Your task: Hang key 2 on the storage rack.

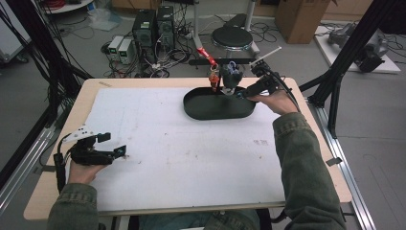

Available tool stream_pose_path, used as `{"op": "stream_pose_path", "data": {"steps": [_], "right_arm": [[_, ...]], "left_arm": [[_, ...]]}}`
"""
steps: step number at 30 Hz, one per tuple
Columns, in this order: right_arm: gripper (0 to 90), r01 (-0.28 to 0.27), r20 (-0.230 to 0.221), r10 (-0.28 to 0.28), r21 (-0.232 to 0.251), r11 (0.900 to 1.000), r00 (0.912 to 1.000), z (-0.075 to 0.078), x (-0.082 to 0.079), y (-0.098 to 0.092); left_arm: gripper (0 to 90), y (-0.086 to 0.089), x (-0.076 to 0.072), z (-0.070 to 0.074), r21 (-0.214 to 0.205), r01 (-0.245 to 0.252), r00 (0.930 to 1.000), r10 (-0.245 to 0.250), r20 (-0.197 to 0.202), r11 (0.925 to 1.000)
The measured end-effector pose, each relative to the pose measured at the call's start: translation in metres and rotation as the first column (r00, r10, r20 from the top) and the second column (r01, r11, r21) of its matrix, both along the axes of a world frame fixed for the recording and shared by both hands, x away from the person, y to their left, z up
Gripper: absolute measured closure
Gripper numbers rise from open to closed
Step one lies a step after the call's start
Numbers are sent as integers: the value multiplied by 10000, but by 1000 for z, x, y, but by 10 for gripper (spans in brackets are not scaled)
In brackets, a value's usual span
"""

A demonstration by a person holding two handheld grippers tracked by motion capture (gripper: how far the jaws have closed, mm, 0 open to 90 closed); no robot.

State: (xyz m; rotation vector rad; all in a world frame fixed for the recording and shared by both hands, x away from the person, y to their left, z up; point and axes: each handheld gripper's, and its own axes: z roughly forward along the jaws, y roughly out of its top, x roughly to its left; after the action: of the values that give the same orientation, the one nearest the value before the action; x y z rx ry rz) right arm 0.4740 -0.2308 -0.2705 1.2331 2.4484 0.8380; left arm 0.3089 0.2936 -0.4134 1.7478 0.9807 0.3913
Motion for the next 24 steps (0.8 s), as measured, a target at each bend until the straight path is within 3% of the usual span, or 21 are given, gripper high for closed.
{"op": "stream_pose_path", "data": {"steps": [2, 5, 13, 24], "right_arm": [[12, -33, 113, 28, 370, 9993, 9999, -1, -7, -5], [12, 45, 48, -46, 168, 9998, 10000, -7, -17, -9], [11, -159, 112, 154, 412, 9990, 9998, -21, -38, -24], [11, 39, 681, -92, 779, 9970, 9976, -31, -58, -40]], "left_arm": [[69, 0, 0, 0, -8, 1, 10000, -1, 25, 10000], [69, 0, -1, 1, 24, -2, 10000, 1, 50, 10000], [69, 0, -1, 1, 50, -43, 10000, 43, 49, 10000], [69, 0, -2, 2, 26, -25, 10000, 25, 49, 10000]]}}
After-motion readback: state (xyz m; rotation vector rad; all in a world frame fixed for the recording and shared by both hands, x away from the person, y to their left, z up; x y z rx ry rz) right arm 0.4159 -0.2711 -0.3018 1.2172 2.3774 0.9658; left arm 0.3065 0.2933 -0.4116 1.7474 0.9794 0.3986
